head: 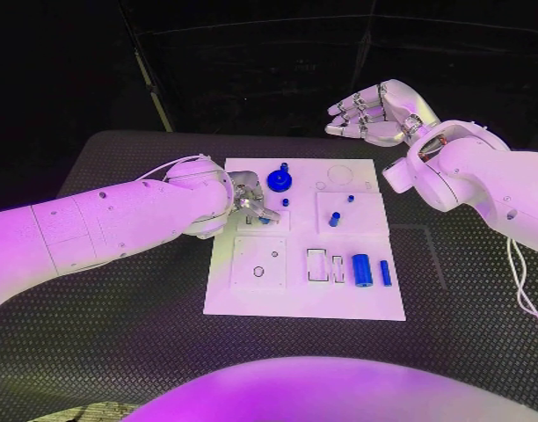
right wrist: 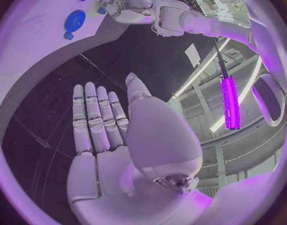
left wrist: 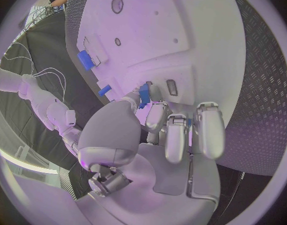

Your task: Assemble the parts on the task board

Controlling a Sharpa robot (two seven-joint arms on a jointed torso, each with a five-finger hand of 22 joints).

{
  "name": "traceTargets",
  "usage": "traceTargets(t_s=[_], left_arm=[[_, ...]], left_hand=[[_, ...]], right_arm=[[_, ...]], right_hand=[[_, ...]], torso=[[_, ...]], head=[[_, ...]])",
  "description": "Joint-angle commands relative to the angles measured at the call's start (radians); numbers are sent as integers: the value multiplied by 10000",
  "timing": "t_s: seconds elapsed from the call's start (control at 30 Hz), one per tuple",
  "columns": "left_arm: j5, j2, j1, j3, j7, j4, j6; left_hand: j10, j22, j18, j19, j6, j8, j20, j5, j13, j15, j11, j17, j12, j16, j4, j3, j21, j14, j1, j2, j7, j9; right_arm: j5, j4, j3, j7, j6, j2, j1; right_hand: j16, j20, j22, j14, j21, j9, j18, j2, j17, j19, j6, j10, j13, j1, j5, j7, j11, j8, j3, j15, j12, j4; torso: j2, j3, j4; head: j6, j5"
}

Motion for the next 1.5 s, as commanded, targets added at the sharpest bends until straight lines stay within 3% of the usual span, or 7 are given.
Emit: traceTargets(t_s=[0.03, 1.5], left_arm=[[-60, 9, -7, -7, -58, 15, 142], [-73, -97, -6, -6, -99, -11, 247]], left_hand=[[66, 105, -129, 82, 93, 35, 6, 36, 5, -71, 12, 2634, 28, 30, 18, -68, 40, 1037, -48, 23, 0, 12], [99, 222, -150, 142, 120, 60, -12, 36, 32, -91, -8, 2634, 59, 30, 422, -864, 91, 1037, -94, 133, -22, 61]], right_arm=[[31, 13, 7, 45, -7, 14, 18], [31, -28, 6, 45, 35, 27, 16]], right_hand=[[-49, 79, -19, -55, -42, 5, 33, 35, -12, -20, -5, -26, -10, -105, 14, 163, 58, -57, -33, 5, -23, -7], [-165, 115, -94, -135, -190, 8, 32, 42, -88, -46, 16, -47, -8, -221, 26, 179, 76, -71, -108, 42, 20, -10]], torso=[[-1, -2, 4], [0, 1, -4]], head=[[-4, 6], [-33, 48]])
